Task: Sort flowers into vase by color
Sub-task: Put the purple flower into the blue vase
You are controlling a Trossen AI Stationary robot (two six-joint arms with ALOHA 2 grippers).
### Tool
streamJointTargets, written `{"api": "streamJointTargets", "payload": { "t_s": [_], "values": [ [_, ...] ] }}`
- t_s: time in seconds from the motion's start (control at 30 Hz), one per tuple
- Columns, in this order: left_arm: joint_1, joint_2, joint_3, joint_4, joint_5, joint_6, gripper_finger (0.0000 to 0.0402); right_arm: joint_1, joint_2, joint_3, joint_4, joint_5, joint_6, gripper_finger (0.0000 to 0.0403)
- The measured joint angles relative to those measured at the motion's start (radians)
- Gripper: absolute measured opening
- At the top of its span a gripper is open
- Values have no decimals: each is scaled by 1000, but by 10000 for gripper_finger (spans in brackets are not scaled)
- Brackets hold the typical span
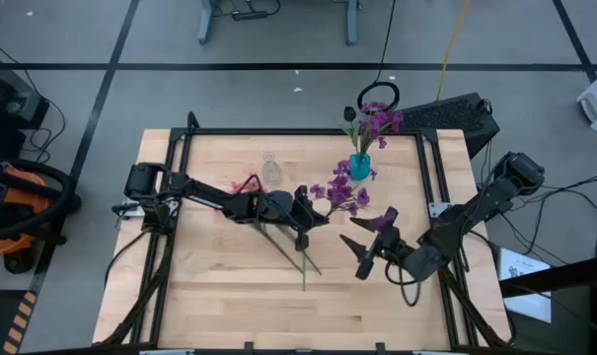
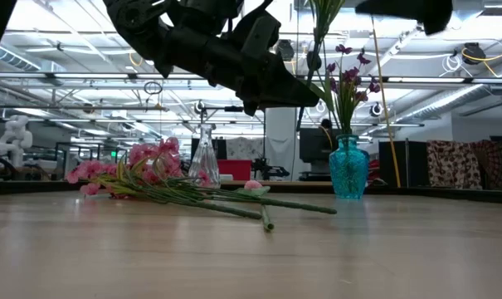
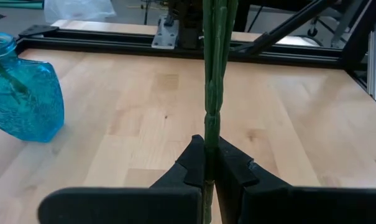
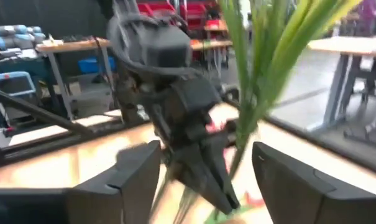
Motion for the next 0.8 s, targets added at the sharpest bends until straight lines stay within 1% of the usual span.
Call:
{"api": "streamJointTargets", "payload": {
  "t_s": [0.07,0.13,0.2,0.27,0.33,0.43,0.57,0.67,0.8],
  "values": [
    [0,-3,0,-1,0,0,16,-4,12,0,-42,20,63,252],
    [-1,-8,0,0,0,2,16,-7,29,0,-48,79,69,255],
    [-1,-15,0,-1,0,2,16,-10,44,0,-33,142,38,256],
    [-1,-22,0,-5,0,3,16,-25,53,0,4,169,-11,255],
    [-2,-23,0,0,0,4,16,-44,56,0,47,149,-64,254],
    [-9,-23,0,-6,0,28,16,-75,56,0,135,86,-143,254],
    [-13,-26,0,-2,0,29,16,-103,56,0,252,57,-251,254],
    [-12,-26,0,1,0,29,16,-121,56,0,301,21,-281,254],
    [-13,-26,0,19,0,28,16,-148,56,0,326,21,-285,254]
  ]
}}
